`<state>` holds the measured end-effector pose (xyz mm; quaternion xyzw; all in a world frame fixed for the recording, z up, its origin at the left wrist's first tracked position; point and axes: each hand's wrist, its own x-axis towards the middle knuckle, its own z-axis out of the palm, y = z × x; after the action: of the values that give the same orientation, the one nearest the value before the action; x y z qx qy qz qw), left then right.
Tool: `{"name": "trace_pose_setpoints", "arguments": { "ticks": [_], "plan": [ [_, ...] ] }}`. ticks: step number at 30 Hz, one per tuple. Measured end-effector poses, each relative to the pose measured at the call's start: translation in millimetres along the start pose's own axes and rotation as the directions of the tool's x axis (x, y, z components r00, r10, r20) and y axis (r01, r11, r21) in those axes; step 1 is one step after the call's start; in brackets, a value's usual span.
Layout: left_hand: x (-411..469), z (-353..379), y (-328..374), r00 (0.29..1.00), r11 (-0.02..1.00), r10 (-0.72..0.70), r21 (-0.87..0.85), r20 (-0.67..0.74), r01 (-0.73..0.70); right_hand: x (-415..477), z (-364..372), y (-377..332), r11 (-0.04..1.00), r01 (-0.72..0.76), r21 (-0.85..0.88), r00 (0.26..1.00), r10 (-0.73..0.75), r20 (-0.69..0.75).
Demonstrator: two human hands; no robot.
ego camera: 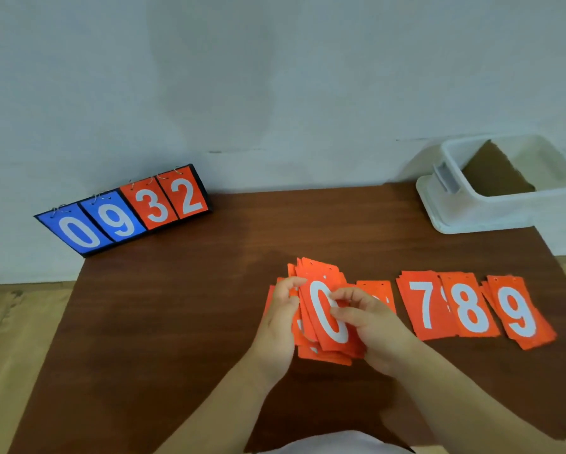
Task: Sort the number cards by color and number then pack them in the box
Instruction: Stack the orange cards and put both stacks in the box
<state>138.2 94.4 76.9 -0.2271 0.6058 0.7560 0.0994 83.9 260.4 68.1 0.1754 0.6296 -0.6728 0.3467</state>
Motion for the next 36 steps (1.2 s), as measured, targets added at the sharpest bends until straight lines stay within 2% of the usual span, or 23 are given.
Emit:
{"name": "trace_pose_setpoints", "arguments": {
  "ticks": [2,3,5,6,7,9,12,15,19,22,25,30,33,36],
  "plan": [
    [20.8,-12.7,-13.7,0.997,0.985,-0.032,0.166,-0.066,0.043,3.5,-3.3,6.1,0.979,0.083,-0.185,0.983,-0.111,-0.145],
    [33.2,-19.6,-23.0,0.991,0.935,-0.032,0.346,-0.133,0.077,5.0,-8.1,10.5,0.953,0.095,-0.287,0.966,-0.157,-0.203],
    [57.2,-33.7,-45.5,0.969,0.675,-0.027,0.711,-0.247,0.2,5.3,-22.9,18.1,0.914,0.07,-0.4,0.941,-0.193,-0.277],
    [65.3,-37.2,-55.3,0.956,0.549,-0.042,0.792,-0.291,0.266,4.4,-32.8,22.3,0.906,0.054,-0.42,0.93,-0.198,-0.309],
    [72.0,-39.1,-65.0,0.942,0.465,-0.077,0.824,-0.328,0.325,3.2,-42.7,26.8,0.899,0.037,-0.436,0.919,-0.202,-0.339],
    [79.2,-34.9,-76.8,0.923,0.365,-0.124,0.848,-0.364,0.384,-1.7,-60.4,30.5,0.887,0.001,-0.462,0.905,-0.198,-0.377],
    [84.4,-21.2,-88.8,0.907,0.308,-0.111,0.854,-0.406,0.42,-4.0,-83.0,34.4,0.877,-0.03,-0.479,0.904,-0.181,-0.388],
    [85.6,-10.1,-92.5,0.878,0.334,-0.103,0.815,-0.468,0.473,0.0,-99.9,36.5,0.878,-0.042,-0.477,0.918,-0.155,-0.366],
    [81.3,-4.5,-96.6,0.851,0.493,-0.128,0.712,-0.509,0.5,7.4,-122.2,31.5,0.879,-0.026,-0.475,0.941,-0.139,-0.308],
    [70.9,0.0,-99.6,0.842,0.53,-0.108,0.686,-0.528,0.499,14.8,-139.3,21.6,0.885,0.001,-0.466,0.955,-0.139,-0.262],
    [56.7,8.9,-102.9,0.822,0.603,-0.027,0.647,-0.568,0.467,19.8,-157.7,9.2,0.892,0.029,-0.452,0.968,-0.139,-0.211],
    [27.1,44.3,-85.5,0.73,0.741,0.155,0.567,-0.666,0.36,18.9,-188.6,-8.1,0.885,0.095,-0.455,0.976,-0.173,-0.132],
    [11.8,80.3,-71.5,0.725,0.804,0.182,0.524,-0.664,0.279,16.9,-202.8,-15.1,0.915,0.103,-0.391,0.985,-0.149,-0.089],
    [4.9,116.5,-60.1,0.745,0.866,0.148,0.449,-0.65,0.22,13.1,-212.5,-21.1,0.972,0.078,-0.223,0.996,-0.087,-0.029]
  ]
}}
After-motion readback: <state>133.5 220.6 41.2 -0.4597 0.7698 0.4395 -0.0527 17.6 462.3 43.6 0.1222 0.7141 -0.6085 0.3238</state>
